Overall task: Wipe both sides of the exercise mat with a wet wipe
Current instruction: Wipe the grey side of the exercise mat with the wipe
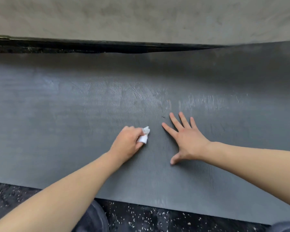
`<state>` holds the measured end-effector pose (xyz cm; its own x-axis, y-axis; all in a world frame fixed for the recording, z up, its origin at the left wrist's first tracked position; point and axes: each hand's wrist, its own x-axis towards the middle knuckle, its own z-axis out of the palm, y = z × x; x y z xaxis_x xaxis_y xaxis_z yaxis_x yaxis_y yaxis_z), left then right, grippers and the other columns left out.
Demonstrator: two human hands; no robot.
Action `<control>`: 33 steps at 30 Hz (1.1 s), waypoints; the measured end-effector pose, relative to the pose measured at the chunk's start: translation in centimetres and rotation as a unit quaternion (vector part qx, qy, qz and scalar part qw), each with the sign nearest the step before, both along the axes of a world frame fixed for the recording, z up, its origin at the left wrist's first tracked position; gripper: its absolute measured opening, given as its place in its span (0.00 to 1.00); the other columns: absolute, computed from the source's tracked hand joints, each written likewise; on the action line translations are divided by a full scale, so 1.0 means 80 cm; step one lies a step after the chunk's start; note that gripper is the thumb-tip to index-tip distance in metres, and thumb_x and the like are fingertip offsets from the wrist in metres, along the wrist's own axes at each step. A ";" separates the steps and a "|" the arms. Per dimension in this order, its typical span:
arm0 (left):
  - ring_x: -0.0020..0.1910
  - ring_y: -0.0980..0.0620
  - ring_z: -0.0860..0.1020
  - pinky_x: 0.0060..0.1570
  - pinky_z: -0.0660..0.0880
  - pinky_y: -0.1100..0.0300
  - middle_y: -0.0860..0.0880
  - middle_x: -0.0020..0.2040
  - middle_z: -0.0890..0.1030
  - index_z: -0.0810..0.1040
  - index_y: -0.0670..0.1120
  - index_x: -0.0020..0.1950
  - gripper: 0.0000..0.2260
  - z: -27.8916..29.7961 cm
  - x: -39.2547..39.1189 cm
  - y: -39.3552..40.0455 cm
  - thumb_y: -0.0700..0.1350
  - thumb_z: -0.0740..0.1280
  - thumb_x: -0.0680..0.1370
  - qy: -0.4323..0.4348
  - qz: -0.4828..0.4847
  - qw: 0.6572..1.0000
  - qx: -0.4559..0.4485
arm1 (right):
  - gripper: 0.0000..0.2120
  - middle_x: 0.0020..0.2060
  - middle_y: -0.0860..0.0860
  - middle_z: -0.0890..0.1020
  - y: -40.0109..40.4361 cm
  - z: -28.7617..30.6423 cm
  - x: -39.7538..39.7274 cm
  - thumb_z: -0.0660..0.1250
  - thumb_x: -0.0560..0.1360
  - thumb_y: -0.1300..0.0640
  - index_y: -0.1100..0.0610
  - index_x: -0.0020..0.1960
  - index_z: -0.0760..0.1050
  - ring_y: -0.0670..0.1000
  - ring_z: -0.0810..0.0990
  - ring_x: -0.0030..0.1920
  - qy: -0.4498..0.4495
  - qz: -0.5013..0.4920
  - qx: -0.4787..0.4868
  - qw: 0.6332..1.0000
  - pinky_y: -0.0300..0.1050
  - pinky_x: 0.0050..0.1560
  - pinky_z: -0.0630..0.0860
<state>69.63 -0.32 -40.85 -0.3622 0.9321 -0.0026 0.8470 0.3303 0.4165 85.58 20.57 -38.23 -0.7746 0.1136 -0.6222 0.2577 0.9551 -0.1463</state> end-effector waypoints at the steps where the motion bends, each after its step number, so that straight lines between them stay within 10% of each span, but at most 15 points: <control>1: 0.34 0.40 0.76 0.37 0.68 0.51 0.46 0.34 0.78 0.76 0.48 0.43 0.09 0.000 0.009 -0.005 0.51 0.64 0.78 -0.015 0.033 0.999 0.012 | 0.75 0.80 0.57 0.25 -0.004 -0.001 0.012 0.73 0.56 0.19 0.45 0.83 0.28 0.67 0.26 0.80 -0.008 0.013 0.006 1.000 0.73 0.80 0.40; 6: 0.36 0.45 0.72 0.39 0.66 0.53 0.47 0.37 0.77 0.67 0.49 0.45 0.09 0.000 0.097 -0.029 0.45 0.67 0.80 -0.043 -0.348 0.936 -0.033 | 0.79 0.76 0.59 0.20 -0.017 -0.009 0.035 0.73 0.55 0.19 0.48 0.81 0.23 0.68 0.22 0.77 -0.011 0.034 0.037 0.999 0.75 0.78 0.37; 11: 0.33 0.45 0.73 0.35 0.67 0.53 0.48 0.34 0.76 0.72 0.48 0.41 0.08 -0.003 0.066 -0.024 0.48 0.68 0.77 -0.016 -0.155 0.988 -0.011 | 0.79 0.77 0.59 0.20 -0.016 -0.012 0.034 0.74 0.55 0.20 0.48 0.81 0.22 0.68 0.22 0.77 -0.011 0.028 0.035 0.999 0.75 0.78 0.37; 16: 0.34 0.47 0.69 0.39 0.69 0.54 0.49 0.34 0.74 0.66 0.48 0.42 0.10 -0.006 0.144 -0.066 0.44 0.65 0.80 -0.045 -0.413 0.909 -0.035 | 0.79 0.77 0.58 0.20 -0.016 -0.015 0.036 0.75 0.54 0.20 0.47 0.81 0.22 0.68 0.22 0.77 -0.004 0.022 0.029 0.999 0.75 0.78 0.36; 22: 0.35 0.49 0.71 0.37 0.63 0.55 0.51 0.35 0.74 0.69 0.50 0.43 0.10 -0.009 0.110 -0.053 0.50 0.70 0.76 -0.026 -0.180 0.983 -0.032 | 0.79 0.76 0.58 0.19 -0.017 -0.015 0.036 0.75 0.55 0.21 0.47 0.80 0.22 0.67 0.21 0.76 -0.004 0.025 0.031 0.999 0.75 0.77 0.35; 28: 0.36 0.48 0.66 0.39 0.63 0.55 0.50 0.35 0.72 0.68 0.48 0.41 0.10 -0.011 0.125 -0.044 0.43 0.66 0.79 0.042 -0.379 0.924 -0.002 | 0.77 0.76 0.59 0.20 -0.020 -0.011 0.036 0.75 0.58 0.22 0.48 0.81 0.23 0.68 0.21 0.77 0.002 0.034 0.030 0.999 0.75 0.77 0.35; 33: 0.36 0.43 0.77 0.37 0.71 0.52 0.49 0.36 0.79 0.76 0.49 0.45 0.07 -0.007 -0.003 0.054 0.46 0.72 0.72 0.038 0.032 0.999 0.007 | 0.53 0.85 0.56 0.44 -0.006 0.006 0.015 0.68 0.74 0.29 0.47 0.86 0.42 0.63 0.45 0.84 0.088 -0.022 -0.008 0.996 0.66 0.81 0.52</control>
<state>69.37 3.97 -41.38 -0.4188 0.9072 0.0392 0.8538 0.3787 0.3574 86.80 20.06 -37.75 -0.8665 0.1413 -0.4788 0.2682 0.9407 -0.2078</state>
